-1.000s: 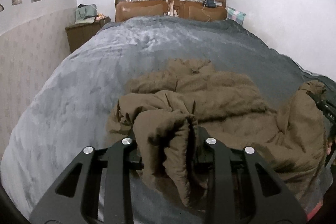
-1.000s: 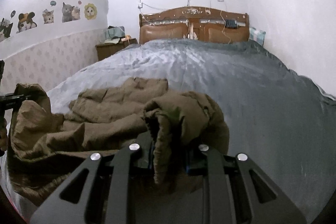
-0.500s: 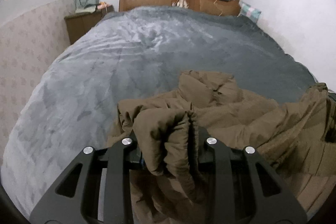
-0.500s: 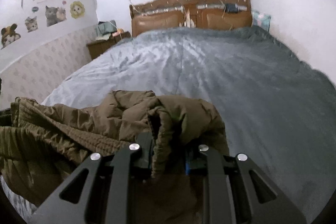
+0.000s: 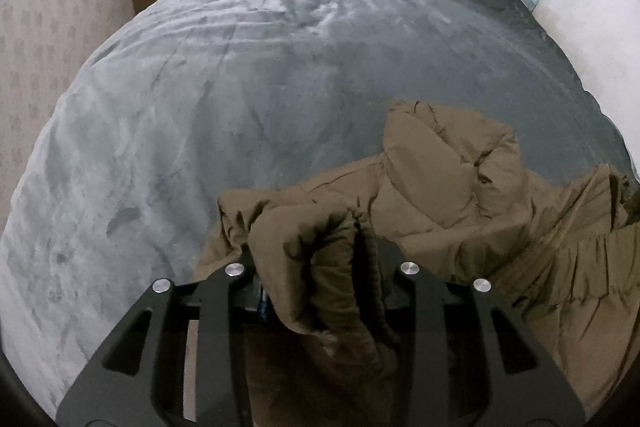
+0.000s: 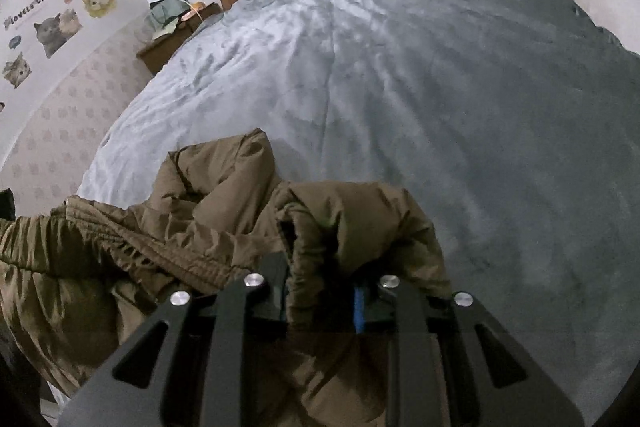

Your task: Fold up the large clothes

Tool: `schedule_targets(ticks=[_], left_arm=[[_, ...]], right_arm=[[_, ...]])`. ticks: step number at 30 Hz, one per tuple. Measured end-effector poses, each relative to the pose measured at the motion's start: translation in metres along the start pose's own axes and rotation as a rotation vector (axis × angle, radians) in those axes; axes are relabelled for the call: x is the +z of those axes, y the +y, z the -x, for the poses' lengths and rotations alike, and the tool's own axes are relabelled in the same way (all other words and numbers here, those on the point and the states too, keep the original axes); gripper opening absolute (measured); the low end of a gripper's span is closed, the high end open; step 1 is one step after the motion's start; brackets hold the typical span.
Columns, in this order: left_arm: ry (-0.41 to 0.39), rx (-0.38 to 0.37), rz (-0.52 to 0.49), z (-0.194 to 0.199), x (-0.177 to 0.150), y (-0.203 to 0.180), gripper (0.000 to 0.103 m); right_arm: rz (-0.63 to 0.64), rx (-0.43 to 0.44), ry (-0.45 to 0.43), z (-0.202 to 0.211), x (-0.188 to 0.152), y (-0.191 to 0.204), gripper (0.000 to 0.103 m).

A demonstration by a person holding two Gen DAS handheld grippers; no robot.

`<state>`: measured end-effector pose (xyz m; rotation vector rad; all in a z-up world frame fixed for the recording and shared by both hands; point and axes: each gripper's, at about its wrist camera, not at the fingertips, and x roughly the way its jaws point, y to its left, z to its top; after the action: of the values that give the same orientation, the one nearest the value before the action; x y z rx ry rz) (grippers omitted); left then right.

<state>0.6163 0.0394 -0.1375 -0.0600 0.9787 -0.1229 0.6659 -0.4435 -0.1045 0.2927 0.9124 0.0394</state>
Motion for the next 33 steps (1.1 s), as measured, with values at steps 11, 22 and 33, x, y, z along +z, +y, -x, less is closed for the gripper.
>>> schedule_targets(ticks=[11,22,33], left_arm=[[-0.087,-0.030,-0.013,0.046,0.021,-0.013,0.100],[-0.112,0.078,-0.059,0.068,0.011,0.023,0.100],[0.023,-0.016,-0.027,0.005,-0.019,0.039,0.076]], right_arm=[[-0.016,0.071,-0.041,0.049,0.014,-0.003,0.066],[-0.006,0.032,-0.138,0.081,0.028,-0.016,0.090],[0.045,-0.053,0.027,0.006,-0.011,-0.039,0.059]])
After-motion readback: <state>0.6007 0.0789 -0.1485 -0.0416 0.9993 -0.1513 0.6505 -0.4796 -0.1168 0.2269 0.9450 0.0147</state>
